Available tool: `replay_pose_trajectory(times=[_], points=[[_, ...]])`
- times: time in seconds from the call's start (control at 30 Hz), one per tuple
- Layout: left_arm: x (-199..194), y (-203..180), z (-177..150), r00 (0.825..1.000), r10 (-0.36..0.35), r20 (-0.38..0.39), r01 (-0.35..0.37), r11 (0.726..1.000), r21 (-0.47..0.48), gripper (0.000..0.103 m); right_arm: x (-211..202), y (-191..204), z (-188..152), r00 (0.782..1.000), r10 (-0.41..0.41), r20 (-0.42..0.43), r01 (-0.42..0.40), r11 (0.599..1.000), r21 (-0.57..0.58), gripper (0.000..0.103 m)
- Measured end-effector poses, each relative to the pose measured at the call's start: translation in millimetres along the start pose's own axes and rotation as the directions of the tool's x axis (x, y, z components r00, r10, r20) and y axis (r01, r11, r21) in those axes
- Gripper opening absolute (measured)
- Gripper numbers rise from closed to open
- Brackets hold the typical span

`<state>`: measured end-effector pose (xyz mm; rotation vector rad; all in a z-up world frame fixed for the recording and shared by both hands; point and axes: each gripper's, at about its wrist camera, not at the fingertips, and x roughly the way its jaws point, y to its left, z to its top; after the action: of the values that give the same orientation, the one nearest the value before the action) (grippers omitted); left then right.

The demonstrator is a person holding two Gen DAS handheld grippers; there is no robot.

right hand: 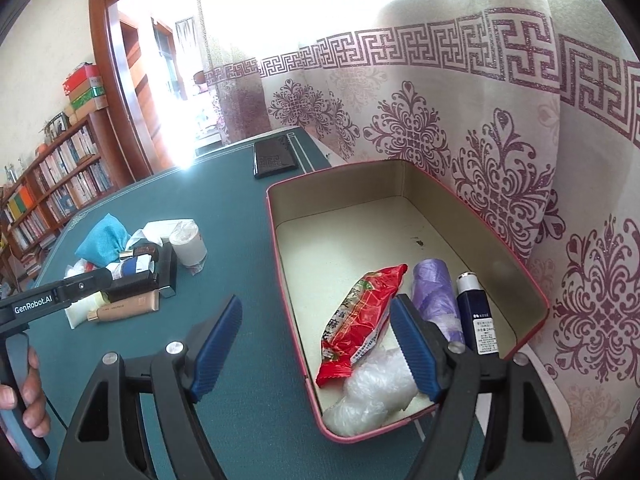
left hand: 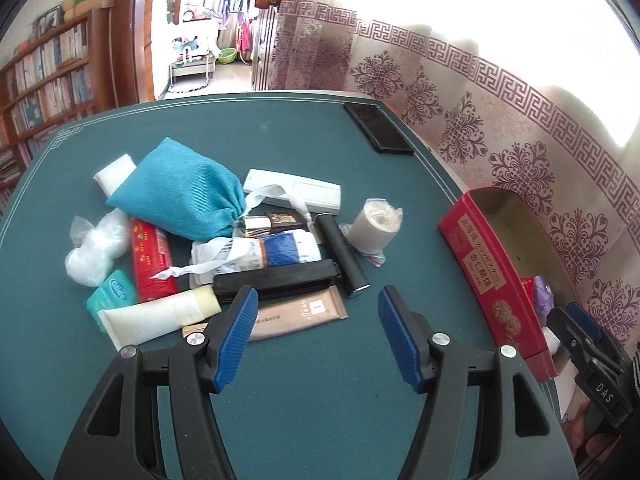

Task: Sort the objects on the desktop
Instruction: 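Move both open tools back over the object pile, then grasp the clear cotton bag with the left tool while the right tool grasps the white tape roll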

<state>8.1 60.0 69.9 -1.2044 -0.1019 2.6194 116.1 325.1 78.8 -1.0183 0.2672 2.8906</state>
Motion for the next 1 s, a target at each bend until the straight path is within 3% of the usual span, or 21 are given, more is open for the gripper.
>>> replay_pose_trajectory(times=[0.2, 0.57, 0.8, 1.0], points=[[-4, 56, 6, 0.996, 0.089, 0.008, -0.088, 0.994, -0.070, 0.066, 4, 24, 1, 1.000, 0.020, -0.009, -0.020, 0.999, -0.047, 0.080], [2, 132, 24, 0.968, 0.249, 0.002, -0.248, 0.966, -0.077, 0.066, 16, 66, 1, 0.997, 0.062, -0.036, -0.066, 0.990, -0.123, 0.080], [34, 157, 32, 0.954, 0.293, -0.056, -0.298, 0.950, -0.092, 0.066, 28, 89, 4, 0.994, 0.092, -0.054, -0.099, 0.981, -0.165, 0.080], [57, 161, 27, 0.952, 0.289, -0.101, -0.297, 0.952, -0.077, 0.066, 39, 105, 7, 0.990, 0.117, -0.081, -0.131, 0.972, -0.193, 0.080]])
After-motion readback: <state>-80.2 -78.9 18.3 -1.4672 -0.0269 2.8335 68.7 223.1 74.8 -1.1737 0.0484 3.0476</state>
